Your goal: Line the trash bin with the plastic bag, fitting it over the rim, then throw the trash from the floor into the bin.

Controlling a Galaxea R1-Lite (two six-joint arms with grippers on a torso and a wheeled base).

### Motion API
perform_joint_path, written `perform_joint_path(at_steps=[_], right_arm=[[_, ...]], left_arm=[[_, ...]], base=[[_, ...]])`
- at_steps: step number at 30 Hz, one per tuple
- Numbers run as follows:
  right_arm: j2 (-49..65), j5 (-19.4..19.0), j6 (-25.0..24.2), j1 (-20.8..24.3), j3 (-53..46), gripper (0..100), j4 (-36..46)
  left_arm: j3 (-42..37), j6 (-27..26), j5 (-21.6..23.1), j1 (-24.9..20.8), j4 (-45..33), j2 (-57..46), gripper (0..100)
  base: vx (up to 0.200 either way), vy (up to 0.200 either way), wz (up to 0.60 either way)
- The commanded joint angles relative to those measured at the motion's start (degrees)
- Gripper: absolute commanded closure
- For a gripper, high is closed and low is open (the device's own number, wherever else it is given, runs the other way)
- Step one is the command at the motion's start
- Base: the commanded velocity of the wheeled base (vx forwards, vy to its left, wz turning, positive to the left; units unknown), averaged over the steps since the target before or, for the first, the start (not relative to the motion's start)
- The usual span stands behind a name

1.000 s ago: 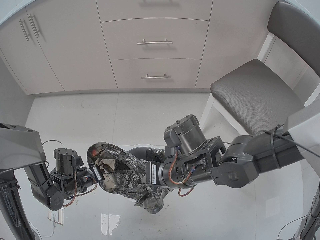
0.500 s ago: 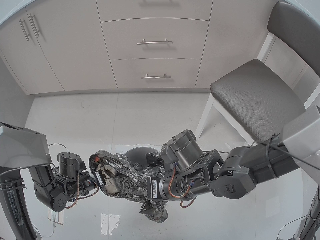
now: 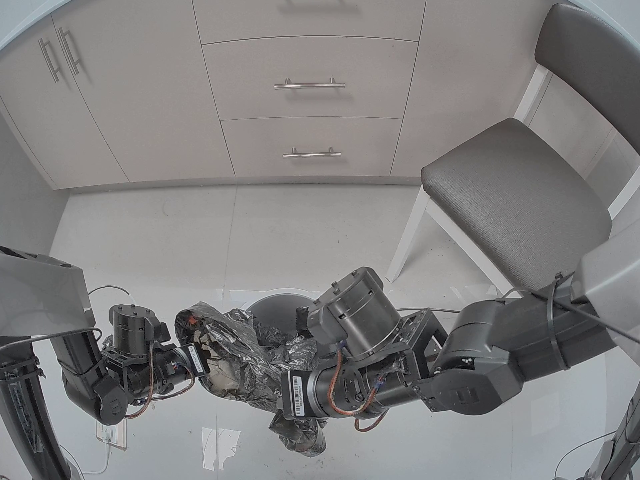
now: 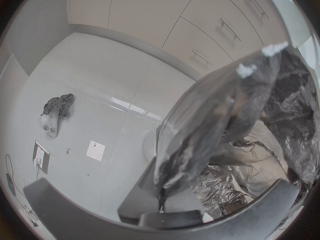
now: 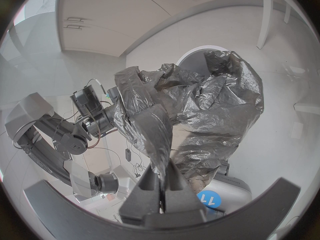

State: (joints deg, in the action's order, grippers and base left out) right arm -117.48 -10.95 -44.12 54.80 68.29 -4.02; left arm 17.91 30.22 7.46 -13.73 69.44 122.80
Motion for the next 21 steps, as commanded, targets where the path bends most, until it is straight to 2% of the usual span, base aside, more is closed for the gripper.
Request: perform_joint_path(at_steps=[1,5,7,10,14,21], right_arm=[[0.0,0.0,0.0,0.9,0.1,100,0.0],[-0.6,0.0,0.0,1.3,-0.3,100,0.0],[-1.7,0.0,0.2,1.5,-0.5,100,0.0],[-2.6,0.2,0.3,1.4,-0.7,100,0.0],[-4.3,0.5,1.1,-0.1,-0.8,100,-0.2],[-5.4,0.7,5.3,-5.5,1.3,100,-0.6]], left_arm=[[-0.3,0.0,0.0,0.1,0.0,-0.1,100],[-0.3,-1.1,-0.1,0.1,0.0,1.2,100],[-0.1,-4.4,-0.1,0.8,0.4,3.2,100],[0.5,-5.3,-0.1,1.1,0.7,4.5,100],[1.9,-5.3,-0.2,1.2,0.8,6.1,100],[5.8,-5.3,-0.2,1.0,0.9,7.8,100]], base=[[0.0,0.0,0.0],[0.0,0.0,0.0],[0.0,0.0,0.0],[0.0,0.0,0.0],[0.0,0.0,0.0],[0.0,0.0,0.0]])
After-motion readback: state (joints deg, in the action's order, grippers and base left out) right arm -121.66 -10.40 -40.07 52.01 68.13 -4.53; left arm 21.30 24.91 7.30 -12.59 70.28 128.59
